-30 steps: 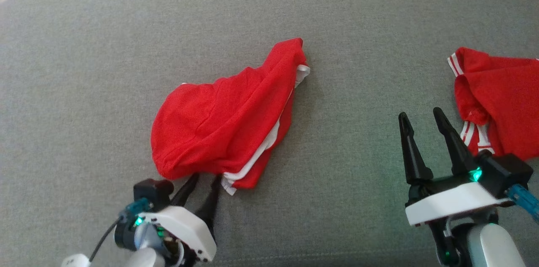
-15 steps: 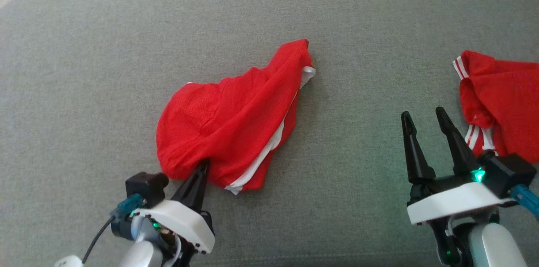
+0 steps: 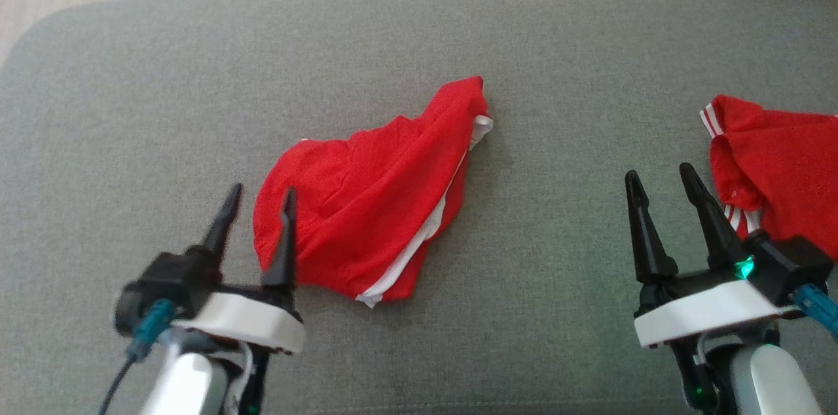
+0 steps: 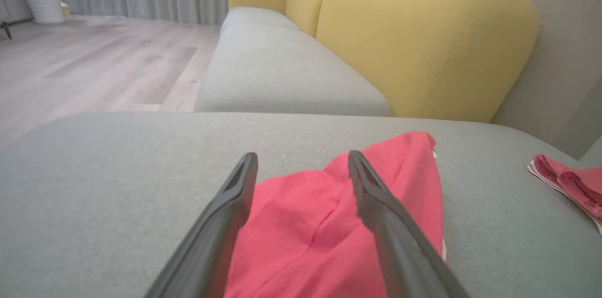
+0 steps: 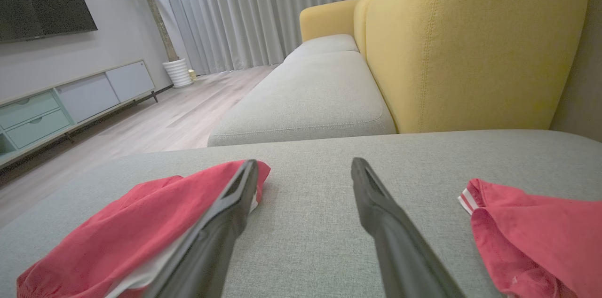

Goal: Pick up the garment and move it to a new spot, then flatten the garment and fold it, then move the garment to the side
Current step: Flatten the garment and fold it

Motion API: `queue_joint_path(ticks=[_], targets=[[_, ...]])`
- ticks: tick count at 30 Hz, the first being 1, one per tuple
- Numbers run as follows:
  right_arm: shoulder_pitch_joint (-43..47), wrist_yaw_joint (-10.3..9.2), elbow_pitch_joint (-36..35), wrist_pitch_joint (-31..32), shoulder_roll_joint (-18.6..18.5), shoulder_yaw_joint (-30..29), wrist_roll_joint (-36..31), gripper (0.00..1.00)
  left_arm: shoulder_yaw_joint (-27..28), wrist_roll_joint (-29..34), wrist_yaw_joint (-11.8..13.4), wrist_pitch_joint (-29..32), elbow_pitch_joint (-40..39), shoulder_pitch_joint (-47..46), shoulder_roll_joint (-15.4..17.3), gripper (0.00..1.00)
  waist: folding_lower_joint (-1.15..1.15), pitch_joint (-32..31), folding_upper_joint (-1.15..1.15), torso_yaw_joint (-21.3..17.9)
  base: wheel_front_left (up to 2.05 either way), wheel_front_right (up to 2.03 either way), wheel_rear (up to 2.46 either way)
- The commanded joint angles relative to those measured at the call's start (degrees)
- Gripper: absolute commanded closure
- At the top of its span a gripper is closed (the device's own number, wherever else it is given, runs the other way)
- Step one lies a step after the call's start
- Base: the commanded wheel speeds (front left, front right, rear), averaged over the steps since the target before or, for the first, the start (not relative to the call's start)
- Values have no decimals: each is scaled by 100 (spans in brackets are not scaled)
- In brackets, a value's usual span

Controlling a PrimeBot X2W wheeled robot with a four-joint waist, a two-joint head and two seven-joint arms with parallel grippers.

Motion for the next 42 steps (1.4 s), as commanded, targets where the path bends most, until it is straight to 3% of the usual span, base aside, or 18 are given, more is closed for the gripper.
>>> queue_joint_path(ticks=[1,10,30,36,42], targets=[[-66,-5,-243,21,-8,107,-62,0,297,116,122,-117,-293,-177,154,0,0,-66,0,11,0,0,0],[235,-5,-398,169,-8,17,-299,0,550,408,474,-227,-461,209,485,0,0,-361,0,18,0,0,0],[427,-5,-549,300,-8,0,-217,0,434,264,497,-124,-487,492,504,0,0,-447,0,41,0,0,0],[390,-5,-555,301,-8,-6,-207,0,271,297,369,-96,-467,279,491,0,0,-373,0,58,0,0,0],[291,-5,-552,299,-8,60,-192,0,-194,183,-127,285,-32,-240,362,0,0,-170,0,24,0,0,0]])
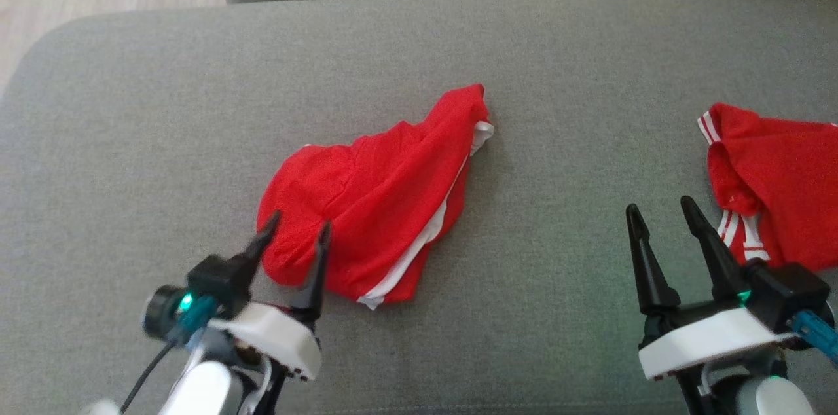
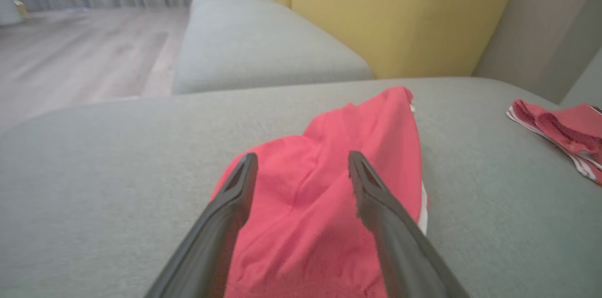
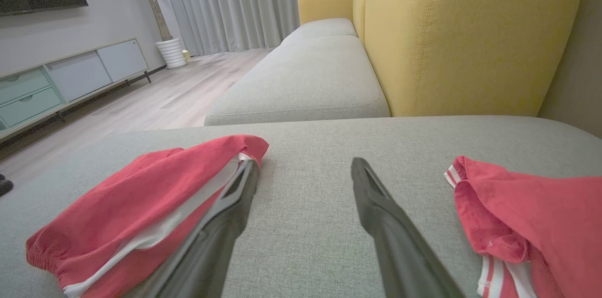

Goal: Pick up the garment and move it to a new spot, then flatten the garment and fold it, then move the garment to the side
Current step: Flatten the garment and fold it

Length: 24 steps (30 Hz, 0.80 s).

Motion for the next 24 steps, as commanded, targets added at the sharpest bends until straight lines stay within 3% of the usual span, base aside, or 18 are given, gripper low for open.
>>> queue_joint_path(ticks=[1,5,10,11,12,17,24], targets=[[-282,-5,-206,-6,-18,148,37,0,158,-50,-52,73,-56,-288,34,0,0,64,0,-33,0,0,0],[-373,-5,-172,-16,-18,205,52,0,39,-266,-305,442,588,-562,-46,0,0,209,0,-125,0,0,0],[-419,-5,-125,-54,-18,199,87,0,59,-408,-370,624,1154,-775,-82,0,0,302,0,-198,0,0,0],[-419,-5,-114,-61,-18,193,97,0,63,-413,-373,604,1209,-807,-83,44,0,314,0,-205,0,0,0],[-419,-5,-104,-67,-18,190,108,0,73,-421,-381,561,1240,-833,-81,100,0,323,0,-210,0,0,0],[-415,-5,-66,-98,-18,180,151,0,116,-460,-396,376,1165,-847,-49,100,0,330,0,-193,0,0,0],[-446,-5,-62,-103,-18,161,225,0,208,-417,-307,362,300,-867,143,100,0,384,0,-120,0,0,0]])
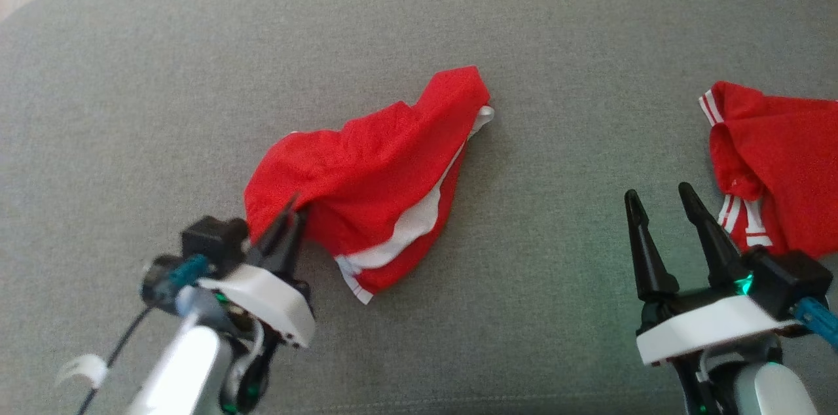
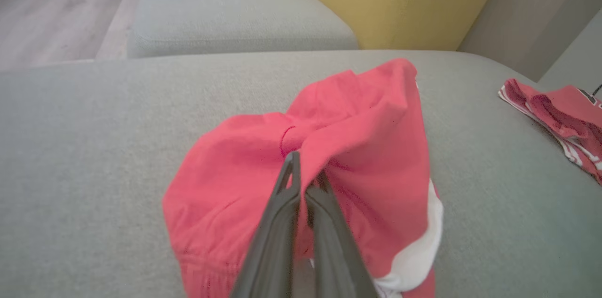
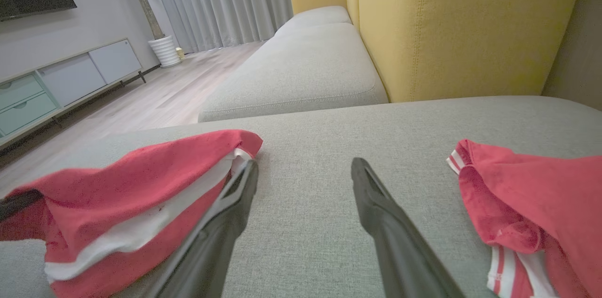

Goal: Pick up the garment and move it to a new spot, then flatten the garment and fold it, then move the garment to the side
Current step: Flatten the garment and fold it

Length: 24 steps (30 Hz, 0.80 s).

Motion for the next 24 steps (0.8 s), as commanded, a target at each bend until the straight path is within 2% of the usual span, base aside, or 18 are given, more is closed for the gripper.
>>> queue_joint_path(ticks=[1,6,13,19,20,21,24], targets=[[-255,-5,-196,-37,-18,146,65,0,364,37,79,54,-453,-393,273,100,0,78,0,4,0,0,0],[-399,-5,-180,-37,-18,230,89,0,589,45,123,246,-325,-916,490,100,0,241,0,-135,0,0,0],[-514,-5,-117,-89,-18,294,143,0,819,-82,134,392,724,-1542,590,100,0,444,0,-395,0,0,0],[-539,-5,-29,-160,-18,259,213,0,873,-190,36,361,1815,-1978,577,100,0,554,0,-502,0,0,0],[-541,-5,-15,-167,-18,251,235,0,885,-230,13,325,1951,-2022,541,72,0,564,0,-499,0,0,0],[-544,-5,-4,-175,-18,242,246,0,886,-243,-7,258,2065,-2064,517,0,0,570,0,-493,0,0,0],[-562,-5,25,-195,-18,222,237,0,893,-280,-49,0,2311,-2121,438,0,0,557,0,-460,0,0,0]])
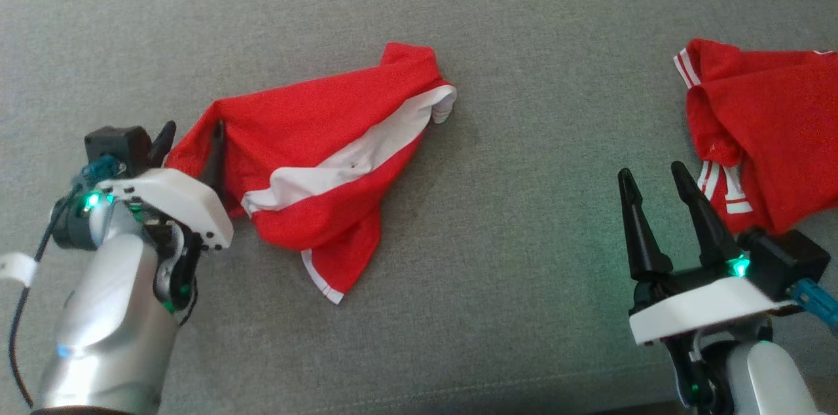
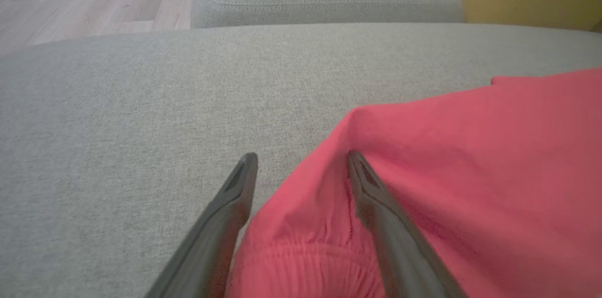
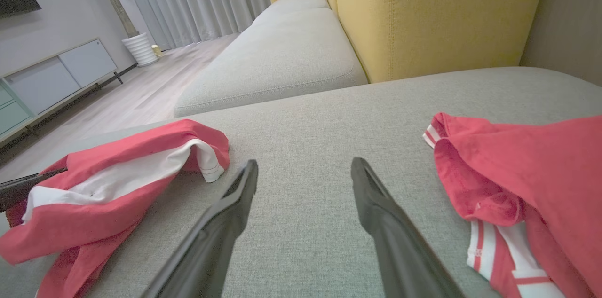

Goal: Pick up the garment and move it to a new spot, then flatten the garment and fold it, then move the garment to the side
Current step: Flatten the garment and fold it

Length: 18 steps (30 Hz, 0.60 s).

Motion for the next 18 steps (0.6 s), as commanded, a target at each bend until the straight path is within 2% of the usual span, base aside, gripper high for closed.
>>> queue_joint_path(ticks=[1,8,11,18], targets=[[-219,-5,-170,-72,-18,99,11,0,236,-59,-22,-147,-106,-226,124,0,0,-22,0,24,0,0,0],[-209,-5,-163,-59,-18,40,-62,0,395,-215,84,-906,-419,219,-153,0,0,-237,0,164,0,0,0],[-172,-5,-190,-26,-18,-15,-127,0,499,-161,316,-1053,-1048,695,-246,0,0,-386,0,253,0,0,0],[-115,-5,-237,31,-18,-70,-242,0,596,216,791,-1104,-2390,1620,-224,0,0,-636,0,351,0,0,0]])
